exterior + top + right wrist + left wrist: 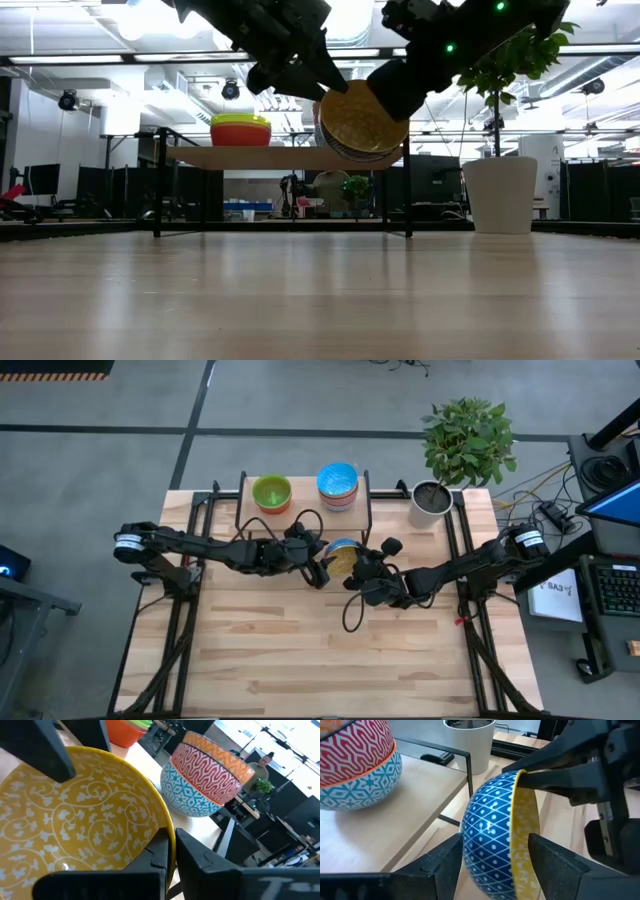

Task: Place and stack bowls onto a shelf
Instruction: Stack the yellow patterned bowl on top of the light blue patterned bowl on the shelf, then adjust the stacked patterned bowls on the shelf, then return to Home Position

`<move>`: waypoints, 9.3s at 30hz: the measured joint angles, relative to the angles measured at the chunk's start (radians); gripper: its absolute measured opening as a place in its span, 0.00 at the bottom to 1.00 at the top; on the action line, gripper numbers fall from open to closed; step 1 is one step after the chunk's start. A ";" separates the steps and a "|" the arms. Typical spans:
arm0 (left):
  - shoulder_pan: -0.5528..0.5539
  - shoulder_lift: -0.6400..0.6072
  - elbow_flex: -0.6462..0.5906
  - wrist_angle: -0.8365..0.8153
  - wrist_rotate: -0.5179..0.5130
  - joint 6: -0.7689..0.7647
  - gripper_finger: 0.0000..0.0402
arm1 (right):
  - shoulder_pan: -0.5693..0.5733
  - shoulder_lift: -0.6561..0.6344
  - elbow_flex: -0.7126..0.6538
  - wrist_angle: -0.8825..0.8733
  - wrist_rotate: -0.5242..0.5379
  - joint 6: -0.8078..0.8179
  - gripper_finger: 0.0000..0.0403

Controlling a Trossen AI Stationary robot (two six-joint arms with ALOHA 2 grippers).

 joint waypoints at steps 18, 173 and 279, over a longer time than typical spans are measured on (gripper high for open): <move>0.004 0.009 -0.007 -0.070 -0.033 -0.049 0.03 | 0.007 0.006 0.044 0.017 -0.118 0.091 0.09; 0.600 0.167 0.583 -0.465 0.516 0.227 0.10 | 0.023 -0.208 0.012 -0.321 -0.298 0.313 0.23; 0.335 -0.181 0.121 -0.263 0.354 0.297 0.10 | -0.480 -0.224 0.174 -0.133 -0.824 0.051 0.02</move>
